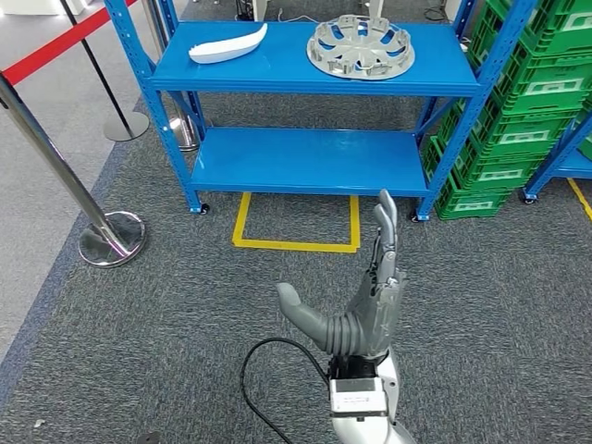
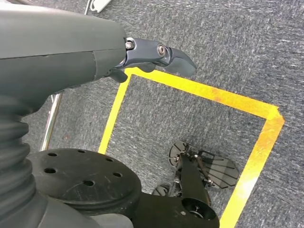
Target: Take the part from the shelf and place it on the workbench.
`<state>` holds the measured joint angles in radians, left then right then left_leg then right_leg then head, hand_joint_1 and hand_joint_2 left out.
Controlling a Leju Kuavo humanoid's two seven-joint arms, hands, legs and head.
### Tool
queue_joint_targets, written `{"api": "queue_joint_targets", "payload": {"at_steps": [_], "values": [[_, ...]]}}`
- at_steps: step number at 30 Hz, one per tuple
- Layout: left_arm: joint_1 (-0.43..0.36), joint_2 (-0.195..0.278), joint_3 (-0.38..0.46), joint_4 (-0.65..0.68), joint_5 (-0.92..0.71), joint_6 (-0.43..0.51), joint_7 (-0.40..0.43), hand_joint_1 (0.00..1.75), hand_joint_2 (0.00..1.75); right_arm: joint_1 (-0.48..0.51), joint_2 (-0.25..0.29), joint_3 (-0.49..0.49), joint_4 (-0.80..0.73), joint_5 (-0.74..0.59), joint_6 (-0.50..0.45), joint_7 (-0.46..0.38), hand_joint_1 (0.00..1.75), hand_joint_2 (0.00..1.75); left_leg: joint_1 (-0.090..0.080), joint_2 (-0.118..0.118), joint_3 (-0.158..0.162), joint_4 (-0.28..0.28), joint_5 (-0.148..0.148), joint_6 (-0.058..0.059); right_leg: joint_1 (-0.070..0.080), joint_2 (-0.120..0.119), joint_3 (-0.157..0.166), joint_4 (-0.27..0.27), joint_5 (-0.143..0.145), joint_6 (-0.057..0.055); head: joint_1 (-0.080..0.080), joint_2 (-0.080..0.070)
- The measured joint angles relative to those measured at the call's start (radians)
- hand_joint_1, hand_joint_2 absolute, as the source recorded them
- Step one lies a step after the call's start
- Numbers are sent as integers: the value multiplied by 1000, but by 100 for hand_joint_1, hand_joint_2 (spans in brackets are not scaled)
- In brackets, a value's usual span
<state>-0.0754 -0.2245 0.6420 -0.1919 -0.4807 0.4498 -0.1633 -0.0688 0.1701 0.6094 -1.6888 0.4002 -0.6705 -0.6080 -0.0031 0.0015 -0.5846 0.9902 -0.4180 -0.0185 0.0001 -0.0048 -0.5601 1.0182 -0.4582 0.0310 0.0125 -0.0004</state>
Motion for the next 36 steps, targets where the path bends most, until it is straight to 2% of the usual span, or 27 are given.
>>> {"api": "queue_joint_targets", "payload": {"at_steps": [11,15,18,22,24,26,28,33,36], "values": [[0,-1,17,0,4,-4,-8,0,175,1,-1,1,1,6,-6,3,0,175,0,0,0,0,0,0,0,0,0,0,0,0,0,0],[0,-1,19,-1,13,-26,-40,0,175,2,-1,1,1,6,-7,3,0,175,0,0,0,0,0,0,0,0,0,0,0,0,0,0],[0,-1,23,-2,30,-75,-94,0,175,4,-2,1,1,11,-8,-1,0,175,0,0,0,0,0,0,0,0,0,0,0,0,0,0],[0,-2,57,-2,102,-209,-168,0,175,14,-5,1,0,21,-9,-8,0,175,0,0,0,0,0,0,0,0,0,0,0,0,0,0],[0,-3,80,-3,124,-247,-183,0,87,18,-6,1,-1,23,-9,-10,0,175,0,0,0,0,0,0,0,0,0,0,0,0,0,0],[0,-4,93,-3,130,-255,-187,0,0,21,-8,1,-1,24,-9,-11,0,87,0,0,0,0,0,0,0,0,0,0,0,0,0,0],[0,-4,105,-3,142,-279,-187,0,0,23,-9,0,-2,31,-9,-12,0,0,0,0,0,0,0,0,0,0,0,0,0,0,0,0],[1,-5,127,-3,137,-391,-202,0,0,24,-9,-4,-2,30,-9,-7,0,0,0,0,0,0,0,0,0,0,0,0,0,0,0,0],[3,-4,124,-4,104,-431,-255,0,0,26,-9,-7,-2,23,-9,-8,0,0,0,0,0,0,0,0,0,0,0,0,0,0,0,0]]}}
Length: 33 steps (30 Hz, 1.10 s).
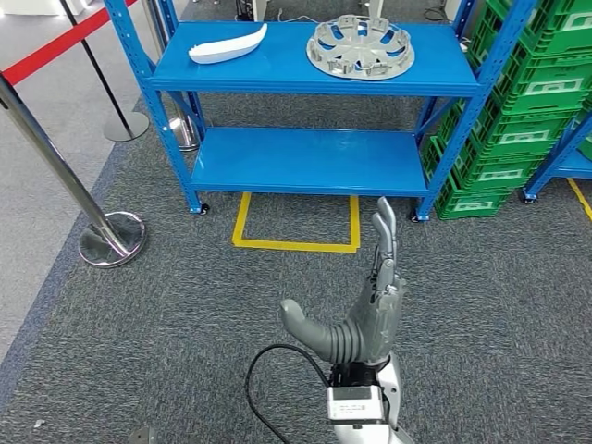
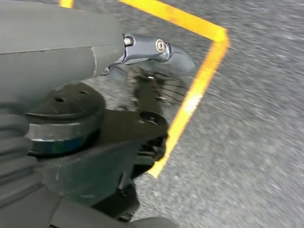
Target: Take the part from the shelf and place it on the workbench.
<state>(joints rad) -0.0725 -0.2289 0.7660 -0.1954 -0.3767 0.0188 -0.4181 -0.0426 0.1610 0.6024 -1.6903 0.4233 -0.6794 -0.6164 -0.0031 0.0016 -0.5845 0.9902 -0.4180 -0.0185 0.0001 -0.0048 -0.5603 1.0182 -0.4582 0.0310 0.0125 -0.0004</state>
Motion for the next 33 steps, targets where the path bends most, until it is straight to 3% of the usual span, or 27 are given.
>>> {"api": "queue_joint_targets", "payload": {"at_steps": [4,13,20,33], "values": [[2,1,-8,0,-13,-43,-64,0,0,12,3,-17,0,8,0,-23,0,0,0,0,0,0,0,0,0,0,0,0,0,0,0,0],[4,1,-10,0,-30,-80,-121,0,0,32,20,-68,1,68,0,-33,0,0,0,0,0,0,0,0,0,0,0,0,0,0,0,0],[6,4,-9,0,-12,-189,-211,0,0,36,25,-83,5,1,0,-40,0,0,0,0,0,0,0,0,0,0,0,0,0,0,0,0],[6,8,-8,0,-42,-179,-174,0,0,30,15,-68,7,48,6,20,0,0,0,0,0,0,0,0,0,0,0,0,0,0,0,0]]}}
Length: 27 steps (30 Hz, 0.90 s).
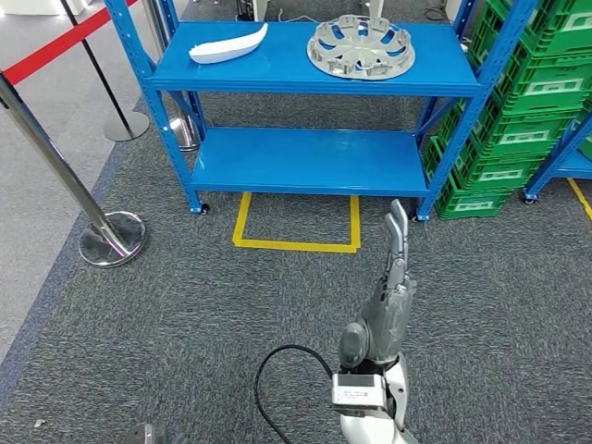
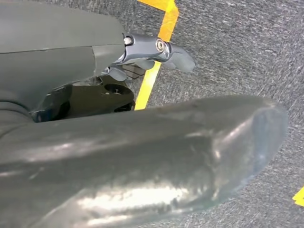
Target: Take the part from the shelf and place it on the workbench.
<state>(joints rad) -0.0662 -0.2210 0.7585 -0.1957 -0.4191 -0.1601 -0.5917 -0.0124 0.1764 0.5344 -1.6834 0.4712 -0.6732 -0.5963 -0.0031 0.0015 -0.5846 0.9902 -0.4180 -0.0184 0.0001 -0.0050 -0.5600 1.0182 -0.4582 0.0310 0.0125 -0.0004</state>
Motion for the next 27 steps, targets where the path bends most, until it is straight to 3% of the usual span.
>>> {"api": "queue_joint_targets", "payload": {"at_steps": [22,27], "values": [[1,4,2,0,-13,37,121,0,0,2,-12,19,4,81,-7,36,0,0,0,0,0,0,0,0,0,0,0,0,0,0,0,0],[1,6,2,0,-27,32,156,0,0,-1,-14,26,4,98,-6,37,0,0,-6,0,-1,2,-7,11,-6,0,2,-6,0,8,0,0]]}}
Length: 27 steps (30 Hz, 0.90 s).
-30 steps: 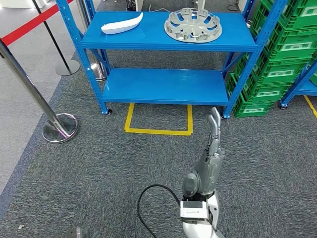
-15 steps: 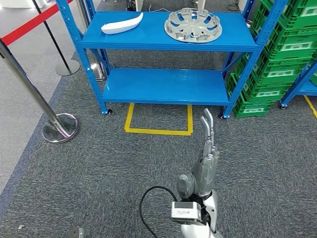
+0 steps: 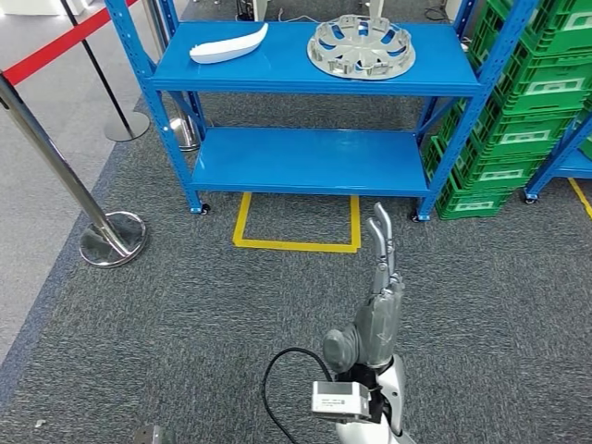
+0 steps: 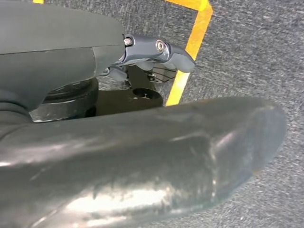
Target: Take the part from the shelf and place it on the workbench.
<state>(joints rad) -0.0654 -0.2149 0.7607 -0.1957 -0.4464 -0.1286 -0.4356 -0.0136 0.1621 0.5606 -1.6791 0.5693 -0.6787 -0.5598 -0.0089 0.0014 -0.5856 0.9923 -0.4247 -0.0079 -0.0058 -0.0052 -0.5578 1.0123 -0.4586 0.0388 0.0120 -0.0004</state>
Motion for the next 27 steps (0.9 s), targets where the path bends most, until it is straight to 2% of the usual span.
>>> {"api": "queue_joint_targets", "payload": {"at_steps": [1,5,13,27], "values": [[0,1,0,0,-2,0,4,0,0,-1,-1,3,0,4,0,0,0,0,0,0,2,-4,2,2,-1,0,0,0,2,3,0,0],[0,-1,0,0,-8,37,26,0,0,-5,-6,14,0,11,0,0,0,0,0,-3,7,-16,11,-8,2,-4,5,-7,6,-10,6,0],[-1,-1,0,0,-19,92,52,0,0,-8,-10,22,-1,11,-1,1,0,0,-1,-3,6,-15,10,-3,1,-5,6,-13,7,-5,6,0],[-2,0,0,0,-29,69,27,0,0,-7,-11,24,-3,19,-1,1,0,0,1,-3,6,-14,10,-2,1,-4,5,-13,8,-2,6,0]]}}
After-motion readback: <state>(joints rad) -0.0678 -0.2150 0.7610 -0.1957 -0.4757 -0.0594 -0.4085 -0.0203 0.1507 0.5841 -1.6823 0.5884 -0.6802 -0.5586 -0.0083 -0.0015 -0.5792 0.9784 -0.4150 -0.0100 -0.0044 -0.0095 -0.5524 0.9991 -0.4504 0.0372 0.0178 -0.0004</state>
